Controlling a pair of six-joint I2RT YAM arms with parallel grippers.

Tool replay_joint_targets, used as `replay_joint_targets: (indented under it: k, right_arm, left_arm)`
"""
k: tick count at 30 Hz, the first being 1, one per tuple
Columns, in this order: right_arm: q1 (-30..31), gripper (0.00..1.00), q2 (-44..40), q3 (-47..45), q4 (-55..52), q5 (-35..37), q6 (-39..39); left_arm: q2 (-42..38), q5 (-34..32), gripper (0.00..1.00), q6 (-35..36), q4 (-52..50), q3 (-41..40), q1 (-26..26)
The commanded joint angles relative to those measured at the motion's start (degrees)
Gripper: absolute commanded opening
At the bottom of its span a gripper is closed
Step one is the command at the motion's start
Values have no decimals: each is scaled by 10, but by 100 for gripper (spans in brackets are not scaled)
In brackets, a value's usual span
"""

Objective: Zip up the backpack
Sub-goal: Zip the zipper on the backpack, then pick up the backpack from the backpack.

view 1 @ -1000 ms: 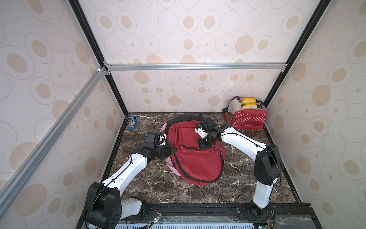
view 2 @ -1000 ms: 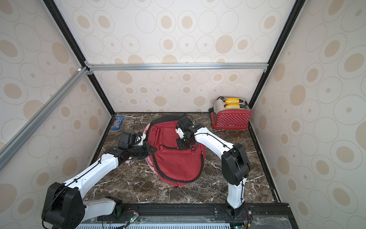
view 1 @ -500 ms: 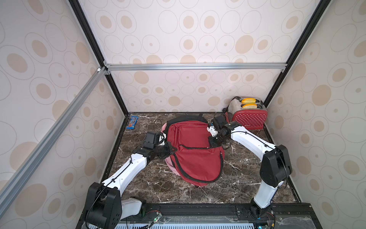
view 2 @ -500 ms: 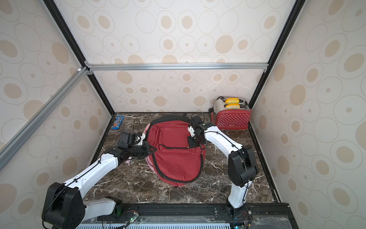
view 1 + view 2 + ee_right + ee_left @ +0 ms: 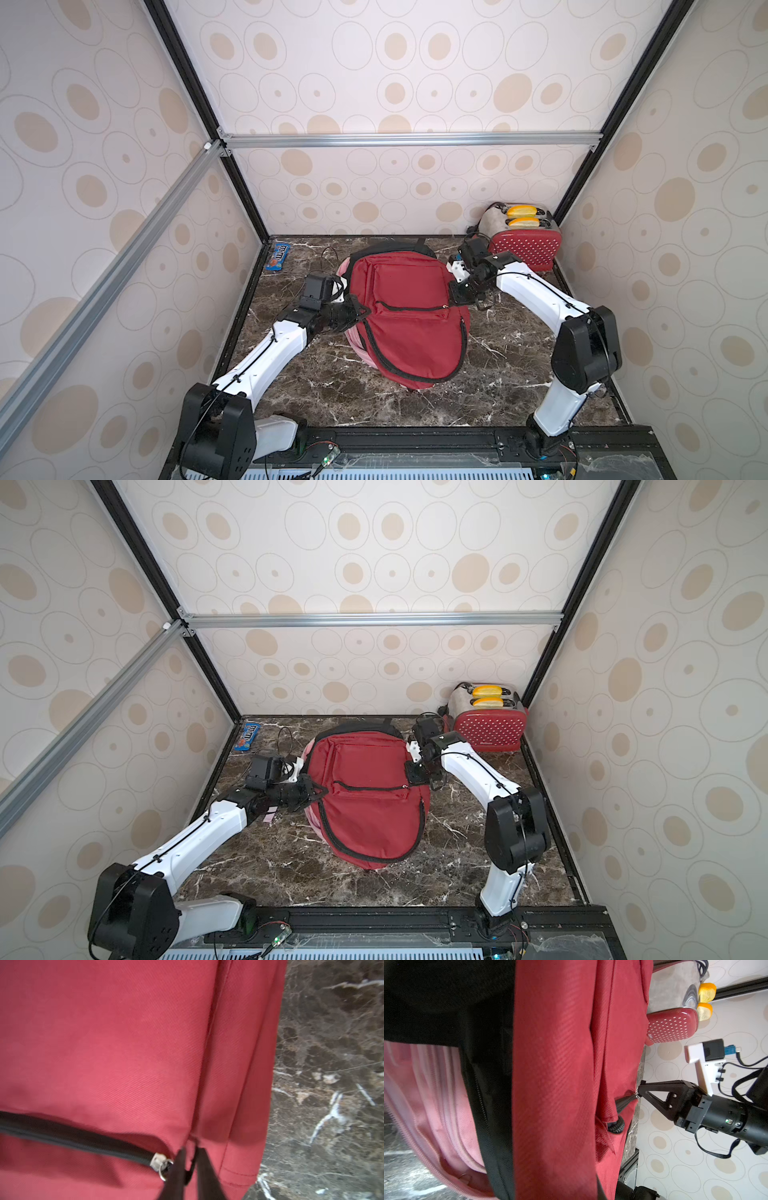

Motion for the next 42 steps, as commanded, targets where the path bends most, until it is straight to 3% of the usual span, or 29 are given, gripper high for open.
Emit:
replay_joint_targets:
  k: [1, 4, 5, 12, 19, 24, 33, 42]
  right_arm:
    - [-11, 46, -13, 40, -4, -84, 19]
    - [-43, 66, -38, 53, 11, -115, 49]
    - [-62, 67, -45, 53, 14, -124, 63]
    - [-149, 66, -50, 32, 5, -100, 87]
    - [-144, 63, 38, 85, 12, -137, 95]
    - [-109, 63, 82, 110, 14, -147, 86]
    - [-84, 62, 134, 89, 59, -168, 78]
    - [-82, 59, 197, 98, 111, -226, 89]
  left_arm:
    - [-1, -21, 0, 6, 10, 38, 14]
    - [-2, -19, 0, 3, 11, 43, 27]
    - [-3, -16, 0, 0, 12, 46, 36]
    - [6, -44, 0, 44, -90, 151, 79]
    - [52, -128, 0, 190, -298, 233, 127]
    - [83, -188, 0, 231, -372, 238, 132]
    - [126, -290, 0, 237, -414, 232, 134]
    - [161, -256, 0, 237, -392, 230, 134]
